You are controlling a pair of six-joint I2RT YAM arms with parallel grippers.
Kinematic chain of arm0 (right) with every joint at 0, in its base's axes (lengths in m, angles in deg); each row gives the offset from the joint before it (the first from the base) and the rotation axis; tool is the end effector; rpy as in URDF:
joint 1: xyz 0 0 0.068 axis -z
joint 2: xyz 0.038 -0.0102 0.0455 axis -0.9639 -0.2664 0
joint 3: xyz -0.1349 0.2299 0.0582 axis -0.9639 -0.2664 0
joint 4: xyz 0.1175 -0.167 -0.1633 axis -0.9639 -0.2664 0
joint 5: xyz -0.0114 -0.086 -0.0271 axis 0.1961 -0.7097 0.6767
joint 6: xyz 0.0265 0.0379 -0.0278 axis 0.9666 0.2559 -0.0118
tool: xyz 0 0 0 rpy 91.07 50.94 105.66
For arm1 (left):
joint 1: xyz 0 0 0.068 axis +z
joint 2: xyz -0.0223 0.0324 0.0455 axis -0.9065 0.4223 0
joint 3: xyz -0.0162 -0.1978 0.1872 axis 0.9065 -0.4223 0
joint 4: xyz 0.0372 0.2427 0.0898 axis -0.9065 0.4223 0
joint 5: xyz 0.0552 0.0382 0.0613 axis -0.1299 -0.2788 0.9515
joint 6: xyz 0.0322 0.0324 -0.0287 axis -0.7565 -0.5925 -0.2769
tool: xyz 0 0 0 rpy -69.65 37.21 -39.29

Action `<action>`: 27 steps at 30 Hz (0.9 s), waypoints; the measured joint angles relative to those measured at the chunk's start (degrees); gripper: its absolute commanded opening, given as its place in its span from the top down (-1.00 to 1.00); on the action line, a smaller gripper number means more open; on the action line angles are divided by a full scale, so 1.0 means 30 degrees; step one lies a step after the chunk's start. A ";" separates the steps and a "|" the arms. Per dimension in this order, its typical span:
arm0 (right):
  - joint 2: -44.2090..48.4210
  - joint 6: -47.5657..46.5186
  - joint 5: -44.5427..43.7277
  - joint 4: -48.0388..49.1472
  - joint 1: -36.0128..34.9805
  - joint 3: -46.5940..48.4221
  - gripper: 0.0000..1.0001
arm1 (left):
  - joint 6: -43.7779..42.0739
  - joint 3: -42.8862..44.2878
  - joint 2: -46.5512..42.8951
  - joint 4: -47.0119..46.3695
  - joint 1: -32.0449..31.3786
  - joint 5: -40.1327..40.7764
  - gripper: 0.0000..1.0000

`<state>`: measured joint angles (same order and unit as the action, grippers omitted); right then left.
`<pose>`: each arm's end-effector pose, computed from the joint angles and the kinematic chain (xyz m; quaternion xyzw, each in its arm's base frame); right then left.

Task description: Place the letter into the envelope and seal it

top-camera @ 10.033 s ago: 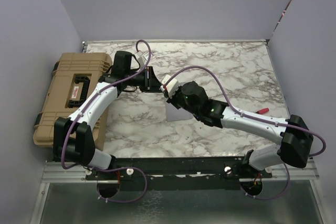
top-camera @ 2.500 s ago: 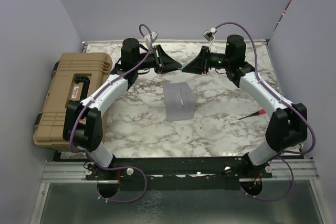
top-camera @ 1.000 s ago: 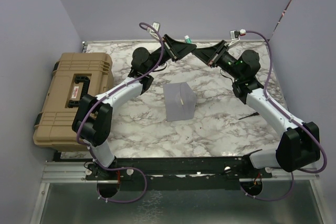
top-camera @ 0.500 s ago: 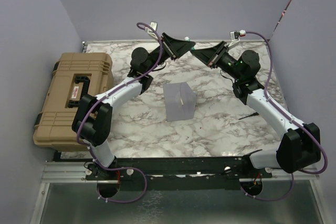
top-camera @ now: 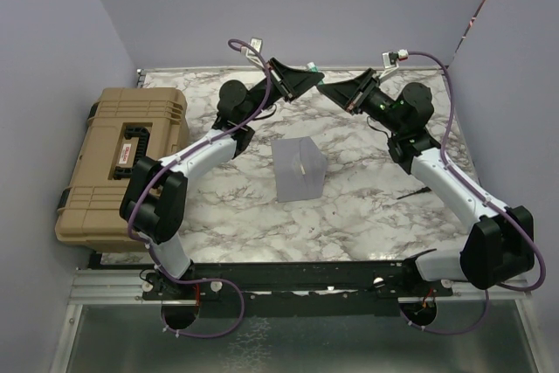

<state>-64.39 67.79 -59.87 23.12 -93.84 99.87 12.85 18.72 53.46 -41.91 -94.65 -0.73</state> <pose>0.2921 0.1207 0.3698 0.0278 0.6439 0.5980 0.4765 0.3400 -0.2118 0.3588 -0.0074 0.5570 -0.7139 0.4242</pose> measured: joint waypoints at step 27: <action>-0.5107 -1.3151 -0.1472 -1.9977 -0.2390 1.4375 -0.16 | -1.4426 -0.0051 -0.2375 0.8699 0.0342 -0.4772 1.00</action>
<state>-79.71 28.34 -64.29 -36.81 -101.01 142.99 -30.43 18.57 46.34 -15.81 -93.62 -15.04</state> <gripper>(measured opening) 0.638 0.251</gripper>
